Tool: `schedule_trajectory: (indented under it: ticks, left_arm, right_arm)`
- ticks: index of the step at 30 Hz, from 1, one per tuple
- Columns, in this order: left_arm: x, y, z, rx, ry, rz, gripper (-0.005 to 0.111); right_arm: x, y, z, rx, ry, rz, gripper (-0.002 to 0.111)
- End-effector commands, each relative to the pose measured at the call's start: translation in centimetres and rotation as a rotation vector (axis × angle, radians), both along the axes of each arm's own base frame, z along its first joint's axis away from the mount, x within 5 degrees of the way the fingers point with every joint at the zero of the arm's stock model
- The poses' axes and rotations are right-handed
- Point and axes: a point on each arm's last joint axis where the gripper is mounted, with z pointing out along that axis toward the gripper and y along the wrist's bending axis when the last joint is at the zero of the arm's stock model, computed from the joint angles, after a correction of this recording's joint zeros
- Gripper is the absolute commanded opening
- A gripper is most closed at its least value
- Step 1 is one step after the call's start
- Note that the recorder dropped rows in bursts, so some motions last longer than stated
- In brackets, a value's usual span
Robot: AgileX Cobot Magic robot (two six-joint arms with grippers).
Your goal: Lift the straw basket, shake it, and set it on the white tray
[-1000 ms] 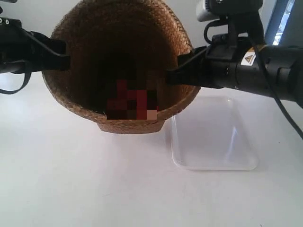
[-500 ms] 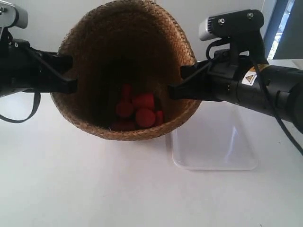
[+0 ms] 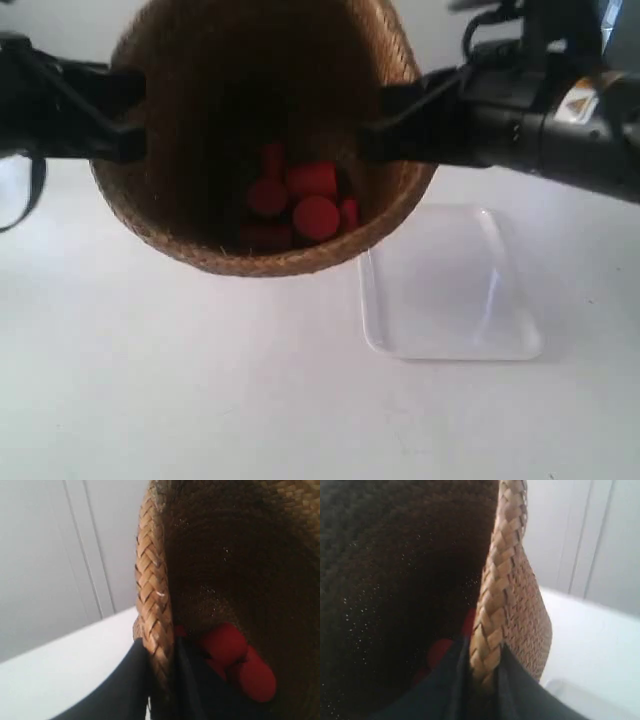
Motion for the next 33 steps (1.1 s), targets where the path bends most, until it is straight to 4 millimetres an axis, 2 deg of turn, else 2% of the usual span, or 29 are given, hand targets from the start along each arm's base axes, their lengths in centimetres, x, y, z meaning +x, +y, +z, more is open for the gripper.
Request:
schedule_trajectory:
  ticks: [1, 3, 6, 13, 14, 16, 17, 18, 21, 23, 28, 33]
  left_arm:
    - [0.5, 0.2, -2.9, 0.096, 0.100, 0.001, 0.000]
    - [0.3, 0.1, -2.7, 0.074, 0.049, 0.004, 0.000]
    - [-0.2, 0.4, -1.2, 0.041, -0.058, 0.022, 0.000]
    - [-0.6, 0.6, -1.2, 0.050, -0.026, 0.011, 0.000]
    - [-0.7, 0.6, -0.1, 0.015, -0.083, 0.022, 0.000]
    - [-2.5, 0.7, 3.8, -0.037, -0.225, -0.010, 0.000]
    - [-3.2, 0.6, 4.5, -0.005, -0.226, -0.039, 0.000]
    - [-2.9, 0.4, 3.7, 0.052, -0.160, -0.055, 0.000]
    - [-1.0, 0.6, -1.1, 0.070, 0.090, -0.020, 0.000]
    - [-0.7, 0.5, -2.3, 0.041, 0.110, -0.002, 0.000]
    - [-0.9, 0.8, -1.5, 0.017, 0.036, 0.017, 0.000]
    - [-0.9, 0.8, -1.6, 0.018, 0.052, 0.013, 0.000]
  right_arm:
    - [1.0, 0.2, -3.0, -0.078, 0.044, 0.000, 0.000]
    - [1.0, 0.7, -3.4, -0.063, 0.072, 0.007, 0.000]
    - [0.9, 0.5, -2.4, -0.048, 0.004, 0.000, 0.000]
    - [1.0, 0.5, -2.4, -0.044, 0.011, -0.003, 0.000]
    - [0.8, 0.5, -0.9, -0.023, -0.030, -0.001, 0.000]
    - [-1.0, 0.2, 3.6, 0.031, -0.133, 0.026, 0.000]
    - [-1.7, 0.1, 4.8, 0.048, -0.173, 0.037, 0.000]
    - [-1.7, 0.1, 4.5, 0.041, -0.177, 0.036, 0.000]
    - [0.2, 0.7, -1.2, -0.043, 0.012, 0.024, 0.000]
    - [0.9, 1.2, -3.0, -0.066, 0.099, 0.032, 0.000]
    - [1.2, 1.3, -2.8, -0.053, 0.059, 0.021, 0.000]
    - [1.2, 1.3, -2.8, -0.052, 0.057, 0.020, 0.000]
